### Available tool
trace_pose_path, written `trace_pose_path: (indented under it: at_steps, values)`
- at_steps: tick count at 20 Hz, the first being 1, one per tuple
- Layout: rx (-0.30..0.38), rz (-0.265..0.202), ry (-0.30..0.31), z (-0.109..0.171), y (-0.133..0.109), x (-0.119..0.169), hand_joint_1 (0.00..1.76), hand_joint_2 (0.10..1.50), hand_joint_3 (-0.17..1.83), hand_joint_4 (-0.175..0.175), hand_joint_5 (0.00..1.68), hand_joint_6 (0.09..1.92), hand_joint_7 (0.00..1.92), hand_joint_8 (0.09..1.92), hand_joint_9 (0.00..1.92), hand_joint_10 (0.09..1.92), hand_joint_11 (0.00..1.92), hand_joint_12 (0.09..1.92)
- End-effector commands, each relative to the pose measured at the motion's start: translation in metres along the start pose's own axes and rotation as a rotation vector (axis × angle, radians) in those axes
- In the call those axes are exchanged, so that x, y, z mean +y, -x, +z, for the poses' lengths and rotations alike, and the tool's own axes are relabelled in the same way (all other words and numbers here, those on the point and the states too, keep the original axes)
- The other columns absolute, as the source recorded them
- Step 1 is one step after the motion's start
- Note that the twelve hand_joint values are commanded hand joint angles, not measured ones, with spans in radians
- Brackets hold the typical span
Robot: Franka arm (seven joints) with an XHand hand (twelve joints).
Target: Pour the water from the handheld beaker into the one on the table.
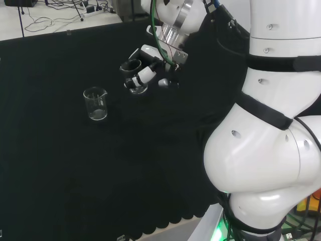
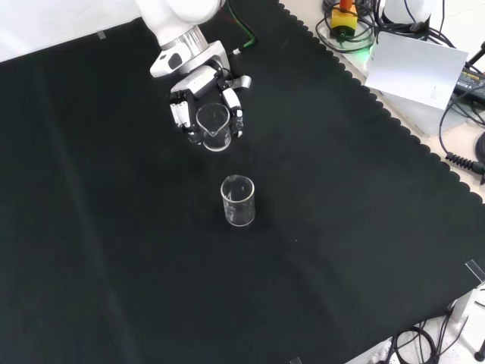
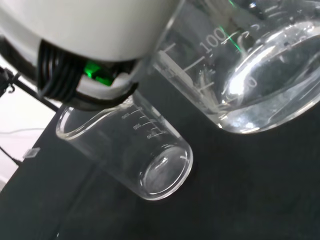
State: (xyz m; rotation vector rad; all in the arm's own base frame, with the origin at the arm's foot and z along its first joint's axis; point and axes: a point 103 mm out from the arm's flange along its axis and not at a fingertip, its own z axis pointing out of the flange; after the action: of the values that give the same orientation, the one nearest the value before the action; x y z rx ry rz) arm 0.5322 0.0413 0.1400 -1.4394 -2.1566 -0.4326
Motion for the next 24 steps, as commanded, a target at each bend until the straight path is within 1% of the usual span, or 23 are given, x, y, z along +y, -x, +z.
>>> trace_pose_path:
  at_steps: [1, 5, 12, 20, 24]
  values:
    - [-0.062, -0.019, -0.059, -0.005, -0.016, 0.006, 1.31, 0.64, 0.65, -0.175, 1.31, 0.57, 1.36, 0.55, 1.66, 0.09, 1.22, 0.80]
    - [-0.116, -0.019, -0.109, -0.005, -0.023, 0.012, 1.31, 0.64, 0.65, -0.175, 1.31, 0.57, 1.36, 0.54, 1.66, 0.09, 1.20, 0.80]
    - [-0.203, 0.002, -0.198, -0.003, -0.028, 0.020, 1.31, 0.64, 0.65, -0.175, 1.31, 0.57, 1.37, 0.54, 1.66, 0.09, 1.18, 0.81]
    - [-0.268, 0.007, -0.275, 0.001, -0.035, 0.024, 1.31, 0.63, 0.65, -0.175, 1.32, 0.56, 1.37, 0.53, 1.66, 0.09, 1.17, 0.82]
    - [-0.308, 0.003, -0.316, 0.004, -0.041, 0.026, 1.31, 0.63, 0.66, -0.175, 1.32, 0.56, 1.37, 0.53, 1.66, 0.09, 1.16, 0.83]
